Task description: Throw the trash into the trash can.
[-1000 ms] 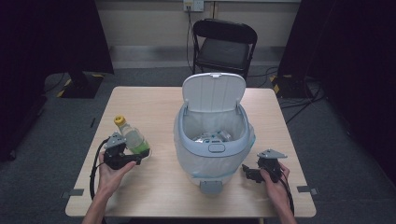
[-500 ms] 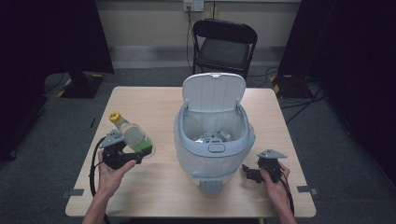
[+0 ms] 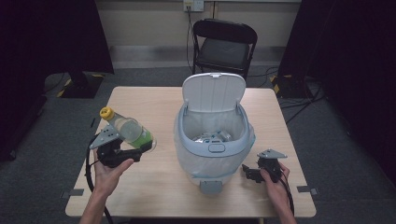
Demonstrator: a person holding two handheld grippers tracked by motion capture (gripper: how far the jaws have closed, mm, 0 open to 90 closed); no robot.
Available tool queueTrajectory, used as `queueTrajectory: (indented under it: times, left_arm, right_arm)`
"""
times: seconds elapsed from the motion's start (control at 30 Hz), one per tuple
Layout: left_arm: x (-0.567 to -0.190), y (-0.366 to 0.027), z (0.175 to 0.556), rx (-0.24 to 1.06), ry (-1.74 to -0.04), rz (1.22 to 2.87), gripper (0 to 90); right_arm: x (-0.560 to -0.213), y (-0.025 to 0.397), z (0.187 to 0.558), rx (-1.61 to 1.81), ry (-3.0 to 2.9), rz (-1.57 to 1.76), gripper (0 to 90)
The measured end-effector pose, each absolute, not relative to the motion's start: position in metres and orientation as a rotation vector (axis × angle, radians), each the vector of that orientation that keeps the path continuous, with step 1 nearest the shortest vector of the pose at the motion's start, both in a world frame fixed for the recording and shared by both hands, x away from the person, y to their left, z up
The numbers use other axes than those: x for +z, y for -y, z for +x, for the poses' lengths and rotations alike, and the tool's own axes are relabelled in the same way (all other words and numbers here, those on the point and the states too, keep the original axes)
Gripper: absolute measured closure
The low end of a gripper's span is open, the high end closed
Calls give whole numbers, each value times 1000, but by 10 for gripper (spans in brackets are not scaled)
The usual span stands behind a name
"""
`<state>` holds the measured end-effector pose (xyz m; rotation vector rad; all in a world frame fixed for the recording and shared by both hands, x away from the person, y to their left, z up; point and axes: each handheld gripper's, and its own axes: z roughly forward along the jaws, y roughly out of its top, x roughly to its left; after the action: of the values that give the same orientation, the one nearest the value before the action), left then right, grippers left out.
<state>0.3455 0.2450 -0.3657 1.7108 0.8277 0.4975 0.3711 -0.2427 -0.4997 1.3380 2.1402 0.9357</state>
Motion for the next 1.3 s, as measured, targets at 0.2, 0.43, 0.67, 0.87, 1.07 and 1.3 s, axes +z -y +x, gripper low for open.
queueTrajectory:
  times: [0.2, 0.43, 0.67, 0.87, 1.07, 1.3]
  left_arm:
    - [-349, -244, 343, 499, -799, 1665, 283]
    - [-339, -243, 340, 517, -777, 1636, 283]
    - [-325, -243, 337, 536, -751, 1614, 283]
    - [-314, -243, 335, 545, -725, 1593, 283]
    - [-302, -240, 332, 549, -690, 1577, 283]
    - [-284, -237, 331, 560, -650, 1544, 283]
  right_arm:
    - [-500, 243, 371, 936, -2140, 1338, 162]
    - [-500, 243, 371, 936, -2140, 1338, 162]
    - [-500, 243, 371, 936, -2140, 1338, 163]
    - [-500, 243, 371, 936, -2140, 1338, 162]
    - [-500, 243, 371, 935, -2140, 1338, 162]
    - [-500, 243, 371, 936, -2140, 1338, 162]
